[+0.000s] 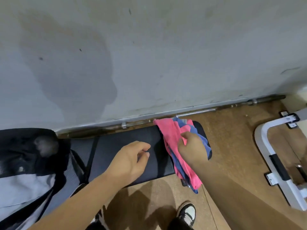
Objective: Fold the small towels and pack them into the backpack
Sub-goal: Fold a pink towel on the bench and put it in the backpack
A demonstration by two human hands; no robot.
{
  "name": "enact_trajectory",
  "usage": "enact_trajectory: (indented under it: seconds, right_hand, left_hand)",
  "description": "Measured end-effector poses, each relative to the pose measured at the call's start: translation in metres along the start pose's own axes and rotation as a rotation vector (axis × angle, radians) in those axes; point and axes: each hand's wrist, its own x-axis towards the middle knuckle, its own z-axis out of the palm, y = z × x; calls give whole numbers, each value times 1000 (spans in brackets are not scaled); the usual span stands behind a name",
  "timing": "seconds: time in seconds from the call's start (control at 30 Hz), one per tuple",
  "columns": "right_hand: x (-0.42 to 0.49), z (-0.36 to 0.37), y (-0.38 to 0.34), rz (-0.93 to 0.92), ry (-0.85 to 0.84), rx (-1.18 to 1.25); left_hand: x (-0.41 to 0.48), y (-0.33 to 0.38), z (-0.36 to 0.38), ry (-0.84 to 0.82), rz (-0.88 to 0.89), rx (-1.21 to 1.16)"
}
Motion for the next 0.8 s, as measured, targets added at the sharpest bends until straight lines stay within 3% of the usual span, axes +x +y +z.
enact_trajectory:
  seconds: [0.1, 0.2, 0.4, 0.5, 0.6, 0.7, 0.8]
  right_hand:
    - [44, 51, 36, -51, 47, -75]
    - [82, 93, 67, -131, 157, -371]
    - [100, 124, 80, -254, 368, -701]
    - [82, 114, 72, -392, 505, -601]
    - [42, 97, 56, -610, 663, -313]
    - [-11, 77, 25, -795, 473, -28]
    - [-58, 58, -6, -927, 217, 82]
  left_hand:
    - [34, -39, 49, 48, 44, -46]
    - [65, -72, 86, 61, 99, -50]
    - [84, -112, 116, 144, 204, -58]
    - [71, -114, 112, 151, 220, -19]
    - [41, -108, 98, 218, 274, -35]
    - [6, -93, 76, 301, 350, -79]
    - [-24, -80, 47, 422, 436, 7]
